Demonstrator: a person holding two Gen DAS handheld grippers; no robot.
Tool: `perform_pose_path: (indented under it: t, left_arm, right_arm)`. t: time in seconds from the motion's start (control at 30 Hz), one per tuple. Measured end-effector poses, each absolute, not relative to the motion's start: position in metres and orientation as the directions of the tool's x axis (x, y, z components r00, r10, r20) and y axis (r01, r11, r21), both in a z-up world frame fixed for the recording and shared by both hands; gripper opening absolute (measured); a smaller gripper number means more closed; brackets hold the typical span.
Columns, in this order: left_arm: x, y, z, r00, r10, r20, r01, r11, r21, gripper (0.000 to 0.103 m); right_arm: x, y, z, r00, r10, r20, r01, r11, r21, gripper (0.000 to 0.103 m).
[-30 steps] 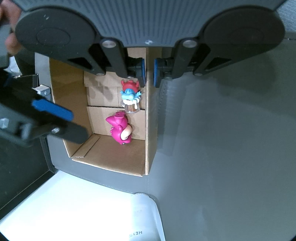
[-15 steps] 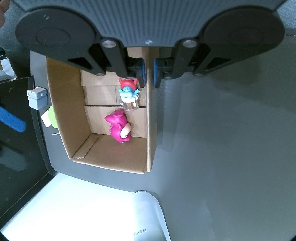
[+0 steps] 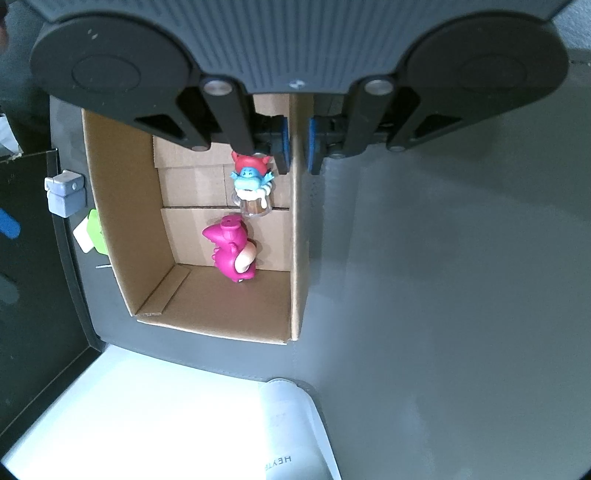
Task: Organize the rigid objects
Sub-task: 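Move the right tool to the lime-green hexagonal container and grasp it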
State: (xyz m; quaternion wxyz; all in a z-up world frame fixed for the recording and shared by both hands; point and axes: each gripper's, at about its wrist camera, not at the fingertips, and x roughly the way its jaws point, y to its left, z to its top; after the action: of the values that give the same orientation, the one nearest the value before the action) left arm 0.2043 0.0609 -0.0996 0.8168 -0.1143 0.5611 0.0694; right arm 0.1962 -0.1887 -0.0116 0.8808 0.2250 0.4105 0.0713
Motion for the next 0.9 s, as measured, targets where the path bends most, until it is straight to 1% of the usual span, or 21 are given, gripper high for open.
perform_pose_path:
  t: [0.2,0.3,0.43,0.6,0.73,0.9]
  left_arm:
    - [0.206,0.064,-0.102,0.36,-0.023,-0.933,-0.252,0.96,-0.121,0.009]
    - [0.206,0.062,-0.101,0.361,-0.009,-0.932,-0.243,0.964,-0.103,0.008]
    - [0.207,0.061,-0.102,0.357,-0.009,-0.934,-0.244,0.964,-0.102,0.008]
    - [0.208,0.061,-0.101,0.354,-0.009,-0.935,-0.245,0.964,-0.101,0.008]
    - [0.208,0.062,-0.101,0.354,-0.011,-0.935,-0.248,0.963,-0.105,0.008]
    - [0.208,0.064,-0.101,0.354,-0.018,-0.935,-0.249,0.962,-0.113,0.008]
  right_arm:
    - [0.201,-0.195,-0.037,0.62,0.289,-0.73,0.121,0.883,0.453,0.093]
    - [0.202,-0.195,-0.048,0.603,0.287,-0.744,0.142,0.879,0.455,0.091]
    - [0.205,-0.192,-0.06,0.572,0.266,-0.776,0.164,0.89,0.426,0.089]
    - [0.211,-0.195,-0.076,0.558,0.254,-0.79,0.209,0.878,0.431,0.089]
    - [0.216,-0.199,-0.091,0.54,0.263,-0.799,0.25,0.857,0.451,0.085]
    - [0.222,-0.194,-0.1,0.53,0.236,-0.814,0.266,0.866,0.424,0.085]
